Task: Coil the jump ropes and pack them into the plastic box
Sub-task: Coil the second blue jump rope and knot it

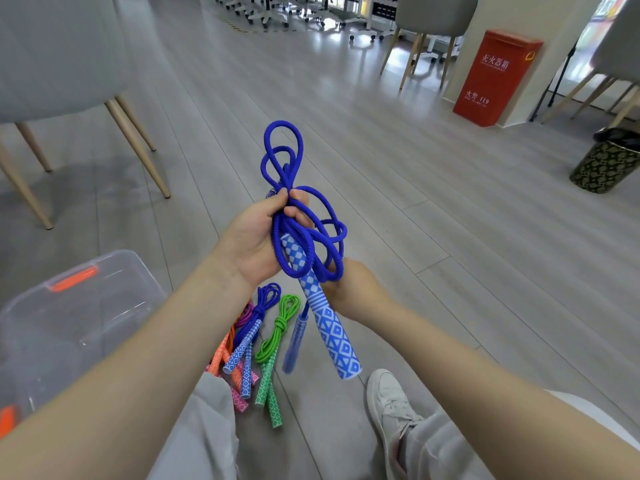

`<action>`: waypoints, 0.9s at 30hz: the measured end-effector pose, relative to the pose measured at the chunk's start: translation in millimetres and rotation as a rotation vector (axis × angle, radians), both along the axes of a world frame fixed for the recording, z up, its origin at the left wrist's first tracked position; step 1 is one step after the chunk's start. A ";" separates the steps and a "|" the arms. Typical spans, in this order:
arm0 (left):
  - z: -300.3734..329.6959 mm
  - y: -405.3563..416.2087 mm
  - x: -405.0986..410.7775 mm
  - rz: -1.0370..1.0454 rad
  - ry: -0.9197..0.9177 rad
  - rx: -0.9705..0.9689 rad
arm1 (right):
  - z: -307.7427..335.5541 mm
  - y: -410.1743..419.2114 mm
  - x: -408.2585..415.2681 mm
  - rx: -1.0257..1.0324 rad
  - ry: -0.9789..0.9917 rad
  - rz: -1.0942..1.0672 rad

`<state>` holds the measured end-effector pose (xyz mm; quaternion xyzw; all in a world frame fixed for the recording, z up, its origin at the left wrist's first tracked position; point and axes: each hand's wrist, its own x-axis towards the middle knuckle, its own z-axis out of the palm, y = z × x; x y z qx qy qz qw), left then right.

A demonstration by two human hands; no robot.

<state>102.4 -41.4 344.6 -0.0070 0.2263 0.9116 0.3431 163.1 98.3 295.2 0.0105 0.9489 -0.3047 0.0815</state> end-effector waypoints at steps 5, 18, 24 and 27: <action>1.3 -4.7 -7.0 0.173 0.036 -0.253 | 16.1 10.3 -10.4 -0.116 -0.170 -0.073; -11.9 -2.6 -5.7 0.301 0.487 -1.018 | 21.1 31.8 -16.4 -0.391 0.093 -0.247; -16.1 -0.5 -6.3 0.333 0.587 -1.126 | 34.9 44.5 -16.3 -0.888 0.032 -0.497; -17.5 -0.4 -6.2 0.321 0.609 -1.139 | 35.0 50.5 -14.8 -1.006 -0.046 -0.533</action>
